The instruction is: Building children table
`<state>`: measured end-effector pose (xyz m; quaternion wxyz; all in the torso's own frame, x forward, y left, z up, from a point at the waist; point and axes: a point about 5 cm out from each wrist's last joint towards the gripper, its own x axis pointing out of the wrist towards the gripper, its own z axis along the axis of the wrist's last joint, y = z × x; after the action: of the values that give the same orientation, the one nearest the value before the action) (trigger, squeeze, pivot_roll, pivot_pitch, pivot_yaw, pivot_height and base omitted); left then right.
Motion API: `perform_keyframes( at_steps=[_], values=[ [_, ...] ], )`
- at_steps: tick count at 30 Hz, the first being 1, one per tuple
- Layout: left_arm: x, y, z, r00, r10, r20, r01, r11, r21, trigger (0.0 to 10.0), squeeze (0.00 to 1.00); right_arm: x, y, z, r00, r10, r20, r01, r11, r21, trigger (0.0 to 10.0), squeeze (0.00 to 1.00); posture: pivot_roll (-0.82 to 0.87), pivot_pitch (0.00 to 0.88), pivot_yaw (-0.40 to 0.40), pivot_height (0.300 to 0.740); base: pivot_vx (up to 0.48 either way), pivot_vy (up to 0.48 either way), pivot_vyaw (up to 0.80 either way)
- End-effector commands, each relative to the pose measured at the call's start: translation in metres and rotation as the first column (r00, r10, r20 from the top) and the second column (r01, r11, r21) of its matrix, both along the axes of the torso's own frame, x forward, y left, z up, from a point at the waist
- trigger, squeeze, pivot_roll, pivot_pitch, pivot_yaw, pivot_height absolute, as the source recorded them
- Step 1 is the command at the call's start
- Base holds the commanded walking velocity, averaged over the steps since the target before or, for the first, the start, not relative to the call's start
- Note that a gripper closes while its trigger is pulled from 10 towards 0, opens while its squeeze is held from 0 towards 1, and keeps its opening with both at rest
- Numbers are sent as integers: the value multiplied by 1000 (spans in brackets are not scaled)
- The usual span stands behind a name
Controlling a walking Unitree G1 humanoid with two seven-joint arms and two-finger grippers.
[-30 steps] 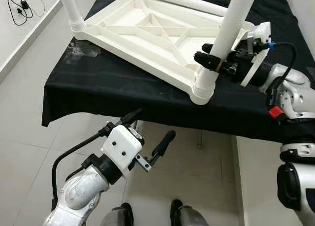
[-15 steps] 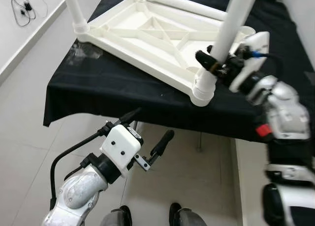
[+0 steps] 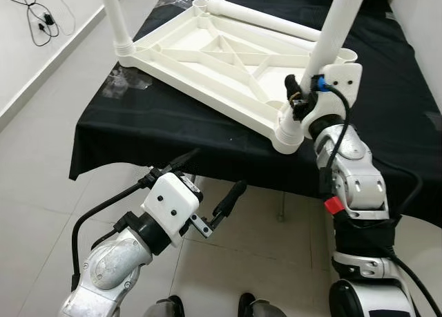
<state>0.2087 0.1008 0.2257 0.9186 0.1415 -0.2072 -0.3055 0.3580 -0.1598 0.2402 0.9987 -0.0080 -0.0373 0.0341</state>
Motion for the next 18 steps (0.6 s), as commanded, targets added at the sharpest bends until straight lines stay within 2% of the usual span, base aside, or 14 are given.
perform_keyframes(
  at_steps=[1, 2, 4, 5, 7, 11, 15, 16, 18],
  values=[
    [0, 0, -5, 1000, 3, -17, -3, 1000, 15, 10000, 0, 0, 2, -6, 999, 21, -28, -21, 1000, 22, 10000, 1000, 44, 290, -25, 740, 0, 0, 0],
    [0, -1, -4, 1000, 2, -16, -2, 1000, 12, 10000, 0, 0, 6, 5, 994, 108, 29, -109, 994, 26, 10000, 1000, 44, 291, -26, 740, 0, 0, 0],
    [0, -1, -4, 1000, 2, -16, -2, 1000, 12, 10000, 0, 0, 6, 5, 994, 108, 29, -109, 994, 26, 10000, 1000, 44, 291, -26, 740, 0, 0, 0],
    [0, -1, -4, 1000, 2, -17, -2, 1000, 9, 10000, 0, 3, -1, 22, 970, 207, 132, -206, 978, -20, 10000, 1000, 39, 292, -26, 740, 0, 0, 0],
    [0, -1, -5, 1000, 3, -18, -3, 1000, 10, 10000, 0, 6, -15, 40, 933, 307, 187, -298, 952, -74, 10000, 1000, 43, 296, -28, 740, 0, 0, 0],
    [-1, 0, -5, 1000, 6, -20, -6, 1000, 10, 10000, 0, 7, -25, 53, 864, 473, 174, -458, 881, -123, 10000, 1000, 43, 300, -30, 740, 0, 0, 0],
    [-1, -1, -5, 1000, 6, -22, -6, 1000, 8, 10000, 0, 8, -32, 58, 849, 505, 157, -480, 860, -172, 10000, 1000, 47, 303, -31, 740, 0, 0, 0],
    [-2, -1, -5, 1000, 6, -24, -6, 1000, 7, 10000, 0, 10, -39, 69, 833, 527, 167, -489, 843, -223, 10000, 0, 49, 303, -31, 740, 0, 0, 0],
    [-2, -1, -5, 1000, 8, -23, -7, 1000, 8, 10000, 0, 12, -43, 78, 801, 571, 180, -531, 816, -228, 10000, 0, 53, 305, -31, 740, 0, 0, 0]
  ],
)
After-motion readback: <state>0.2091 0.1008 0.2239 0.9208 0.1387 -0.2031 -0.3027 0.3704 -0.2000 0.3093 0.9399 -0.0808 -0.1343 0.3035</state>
